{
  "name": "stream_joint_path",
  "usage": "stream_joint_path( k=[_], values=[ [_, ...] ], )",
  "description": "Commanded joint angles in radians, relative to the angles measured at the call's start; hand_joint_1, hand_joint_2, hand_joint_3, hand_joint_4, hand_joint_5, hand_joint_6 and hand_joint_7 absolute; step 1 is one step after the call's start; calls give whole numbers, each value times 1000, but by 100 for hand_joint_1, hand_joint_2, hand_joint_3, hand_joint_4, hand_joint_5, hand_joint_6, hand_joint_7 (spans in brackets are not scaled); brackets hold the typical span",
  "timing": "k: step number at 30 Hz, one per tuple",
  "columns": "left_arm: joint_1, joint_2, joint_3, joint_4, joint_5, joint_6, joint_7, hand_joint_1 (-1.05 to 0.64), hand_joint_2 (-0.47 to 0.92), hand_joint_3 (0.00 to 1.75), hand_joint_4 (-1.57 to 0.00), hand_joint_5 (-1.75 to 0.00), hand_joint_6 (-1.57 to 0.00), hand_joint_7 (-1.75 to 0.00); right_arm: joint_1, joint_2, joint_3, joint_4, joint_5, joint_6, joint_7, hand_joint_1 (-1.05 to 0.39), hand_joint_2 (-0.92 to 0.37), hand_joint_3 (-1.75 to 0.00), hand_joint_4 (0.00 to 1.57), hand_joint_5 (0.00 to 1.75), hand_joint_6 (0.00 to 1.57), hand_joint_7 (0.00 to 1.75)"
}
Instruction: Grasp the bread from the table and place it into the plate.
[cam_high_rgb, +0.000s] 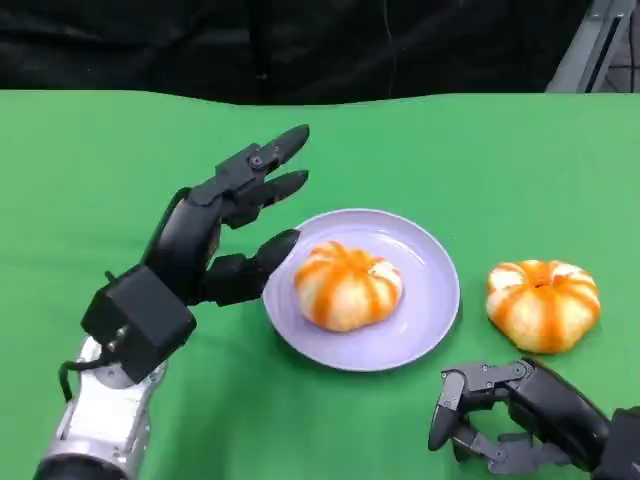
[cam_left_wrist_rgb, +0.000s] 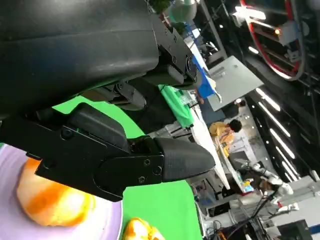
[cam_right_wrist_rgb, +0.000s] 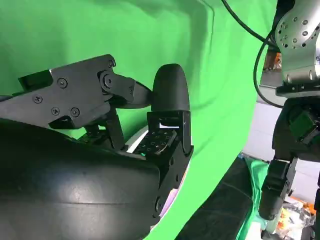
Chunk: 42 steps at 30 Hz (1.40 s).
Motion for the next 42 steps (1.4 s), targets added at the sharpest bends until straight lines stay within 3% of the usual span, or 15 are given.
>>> stream_joint_path(
  k=[1,5,18,42],
  values=[
    [37,9,32,-36,-83,14,-61,-81,92,56,-59,-4,-44,-2,9,-14,-2,-10,18,1,5,-11,-84,-62,72,162,78,117],
    [118,19,89,-63,-238,-7,-179,-75,92,50,-61,-3,-46,-2,16,-14,-4,-17,17,-8,0,-11,-83,-63,72,163,78,117],
    [222,31,179,-106,-301,-64,-265,-73,92,49,-71,-5,-52,-3,25,-22,-7,-38,31,9,13,-10,-82,-65,71,163,78,115],
    [352,-2,215,2,-372,-125,-437,-75,92,47,-73,-1,-56,-2,38,-28,-9,-68,42,25,18,-9,-81,-68,71,163,78,115]
  ],
)
